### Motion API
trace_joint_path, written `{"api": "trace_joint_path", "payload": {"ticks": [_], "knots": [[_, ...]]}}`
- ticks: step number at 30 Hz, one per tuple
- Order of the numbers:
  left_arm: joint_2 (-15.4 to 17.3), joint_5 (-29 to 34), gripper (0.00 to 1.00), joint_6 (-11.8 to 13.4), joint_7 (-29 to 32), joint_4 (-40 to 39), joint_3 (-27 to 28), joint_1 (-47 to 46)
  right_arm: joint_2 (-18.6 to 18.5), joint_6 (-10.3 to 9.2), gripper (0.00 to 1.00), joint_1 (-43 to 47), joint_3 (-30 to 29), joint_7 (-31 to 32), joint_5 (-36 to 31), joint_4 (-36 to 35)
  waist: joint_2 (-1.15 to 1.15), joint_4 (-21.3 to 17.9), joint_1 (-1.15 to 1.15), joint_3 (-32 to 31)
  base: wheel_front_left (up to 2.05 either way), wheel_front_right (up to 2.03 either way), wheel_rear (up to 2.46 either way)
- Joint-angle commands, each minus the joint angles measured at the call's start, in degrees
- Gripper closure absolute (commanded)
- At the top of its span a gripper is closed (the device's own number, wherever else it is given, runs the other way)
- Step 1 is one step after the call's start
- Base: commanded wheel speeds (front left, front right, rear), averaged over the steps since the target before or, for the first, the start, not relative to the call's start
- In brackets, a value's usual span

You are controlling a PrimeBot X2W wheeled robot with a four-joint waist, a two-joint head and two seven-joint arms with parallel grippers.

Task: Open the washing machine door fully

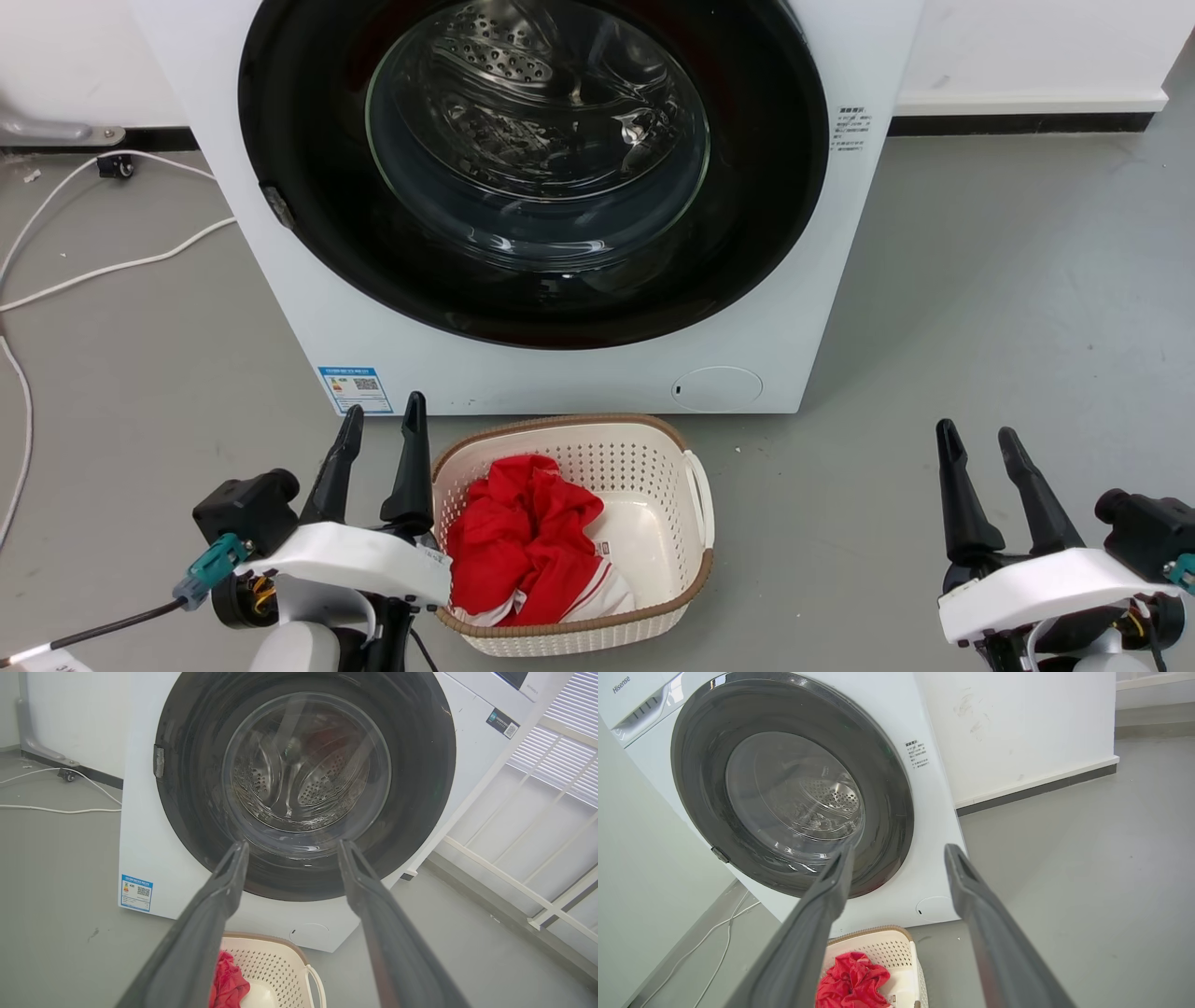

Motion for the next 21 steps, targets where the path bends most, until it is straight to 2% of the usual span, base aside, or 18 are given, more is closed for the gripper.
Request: {"api": "trace_joint_path", "payload": {"ticks": [1,21], "knots": [[0.1,1.5,0.00,0.5,-0.5,-0.2,0.0,-1.0,0.1,0.00,0.00,0.0,0.1,-0.1,-1.7,-0.4,0.00,0.0,-0.01,0.0,0.00,0.00,0.00],[0.1,12.3,0.00,1.3,-3.2,0.7,-1.2,-2.1,0.2,0.00,0.00,0.5,-0.7,-0.4,-12.3,-2.1,0.00,0.0,-0.01,0.7,0.00,0.00,0.00]]}}
